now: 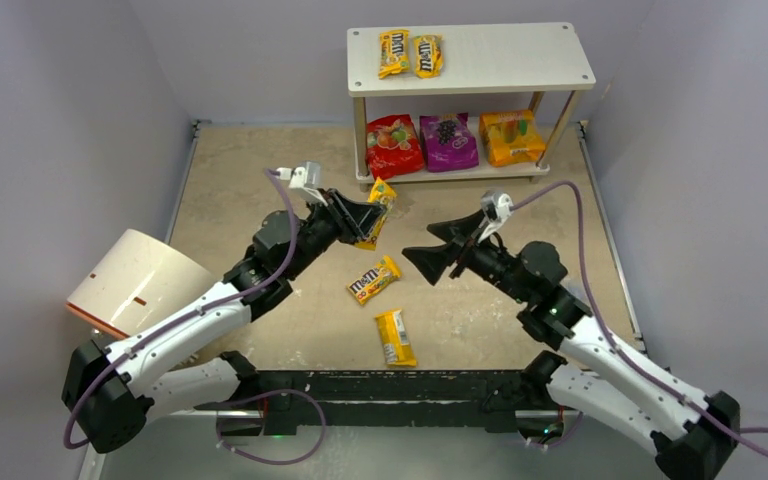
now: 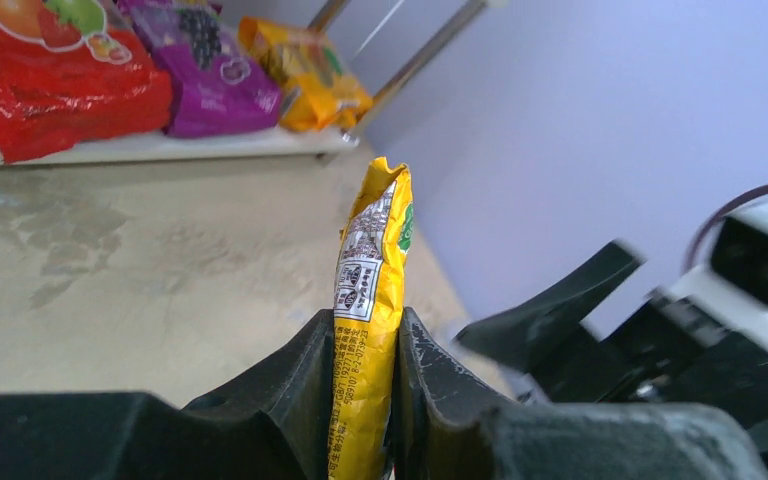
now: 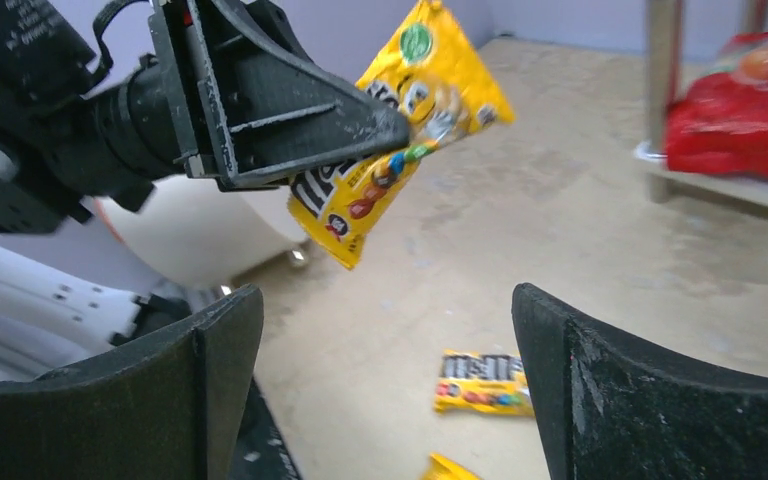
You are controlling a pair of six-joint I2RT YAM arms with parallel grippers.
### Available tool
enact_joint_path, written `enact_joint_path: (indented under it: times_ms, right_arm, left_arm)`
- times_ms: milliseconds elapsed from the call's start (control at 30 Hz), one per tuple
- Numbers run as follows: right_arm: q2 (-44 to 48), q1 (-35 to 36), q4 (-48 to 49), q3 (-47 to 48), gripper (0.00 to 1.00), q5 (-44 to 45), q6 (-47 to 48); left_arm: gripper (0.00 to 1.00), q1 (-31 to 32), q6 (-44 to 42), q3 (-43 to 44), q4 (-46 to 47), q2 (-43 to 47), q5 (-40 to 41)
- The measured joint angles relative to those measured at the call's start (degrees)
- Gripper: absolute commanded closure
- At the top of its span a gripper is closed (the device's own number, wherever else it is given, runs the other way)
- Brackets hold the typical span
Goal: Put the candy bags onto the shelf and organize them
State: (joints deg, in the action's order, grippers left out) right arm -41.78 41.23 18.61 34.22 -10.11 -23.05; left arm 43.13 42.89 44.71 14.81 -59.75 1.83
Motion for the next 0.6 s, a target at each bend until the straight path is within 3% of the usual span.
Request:
enact_joint_path:
  times_ms: [233, 400, 600]
  right_arm:
    - [-17.75, 0.02, 15.32, 2.97, 0.18, -6.67, -10.40]
    - [-23.58, 0.07, 25.66, 4.13, 0.26, -8.70, -15.28]
    - [-25.92, 0.11, 36.59, 4.11, 0.60, -10.40, -20.48]
  left_arm:
    - [1.00, 0.00, 11.17, -1.33, 10.47, -0.04, 4.74]
    - [1.00, 0.02, 13.81, -1.33, 14.80, -1.05, 4.98]
    - [1.00, 0.02, 15.34, -3.02, 20.06, -1.33, 5.68]
